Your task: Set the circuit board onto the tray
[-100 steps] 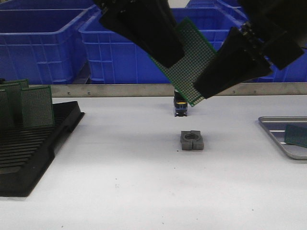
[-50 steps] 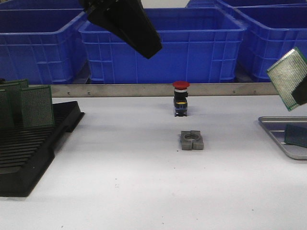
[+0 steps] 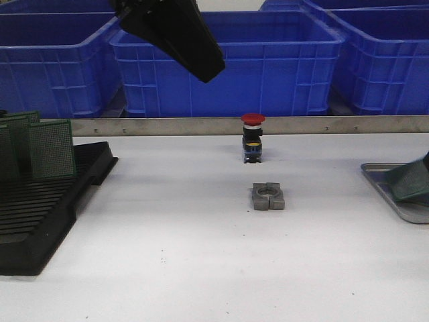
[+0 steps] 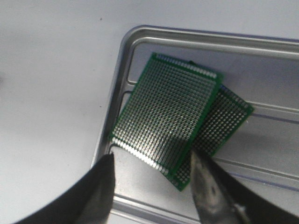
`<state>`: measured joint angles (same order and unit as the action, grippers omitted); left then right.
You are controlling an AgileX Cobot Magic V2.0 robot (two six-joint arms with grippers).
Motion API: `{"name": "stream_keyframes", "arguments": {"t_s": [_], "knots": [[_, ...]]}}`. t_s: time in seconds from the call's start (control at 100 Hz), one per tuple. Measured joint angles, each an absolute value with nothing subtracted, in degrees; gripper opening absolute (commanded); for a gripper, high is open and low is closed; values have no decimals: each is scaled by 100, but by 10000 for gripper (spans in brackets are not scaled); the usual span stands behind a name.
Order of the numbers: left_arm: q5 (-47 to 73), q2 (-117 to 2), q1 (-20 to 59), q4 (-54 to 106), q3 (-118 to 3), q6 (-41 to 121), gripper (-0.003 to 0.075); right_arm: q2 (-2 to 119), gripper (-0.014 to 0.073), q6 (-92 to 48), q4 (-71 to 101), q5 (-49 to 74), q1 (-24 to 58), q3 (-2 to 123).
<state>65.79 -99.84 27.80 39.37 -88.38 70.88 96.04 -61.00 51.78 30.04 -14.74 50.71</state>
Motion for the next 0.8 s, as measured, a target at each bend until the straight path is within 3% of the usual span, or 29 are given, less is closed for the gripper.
{"name": "stream_keyframes", "arguments": {"t_s": [0.07, 0.11, 0.21, 0.35, 0.6, 0.8], "knots": [[6605, -9984, 2780, 3937, -8838, 7041, 351, 9604, 486, -6100, 5180, 3000, -1474, 5071], [6605, -9984, 2780, 3937, -8838, 6964, 253, 9572, 470, -6100, 5180, 3000, -1474, 5071], [6605, -9984, 2780, 3755, -8838, 6526, -13, 9390, 308, -6100, 5180, 3082, -1474, 5071], [6702, -9984, 2769, 3238, -8838, 5862, -20, 8862, -71, -6100, 5180, 3372, -1474, 5071], [6696, -9561, 2382, 3094, -8823, 5016, -20, 7777, -55, -6100, 5180, 3655, -1395, 5071], [5923, -8460, 1935, 3094, -8161, 4559, -20, 6837, -55, -6110, 5180, 3146, -646, 4740]]}}
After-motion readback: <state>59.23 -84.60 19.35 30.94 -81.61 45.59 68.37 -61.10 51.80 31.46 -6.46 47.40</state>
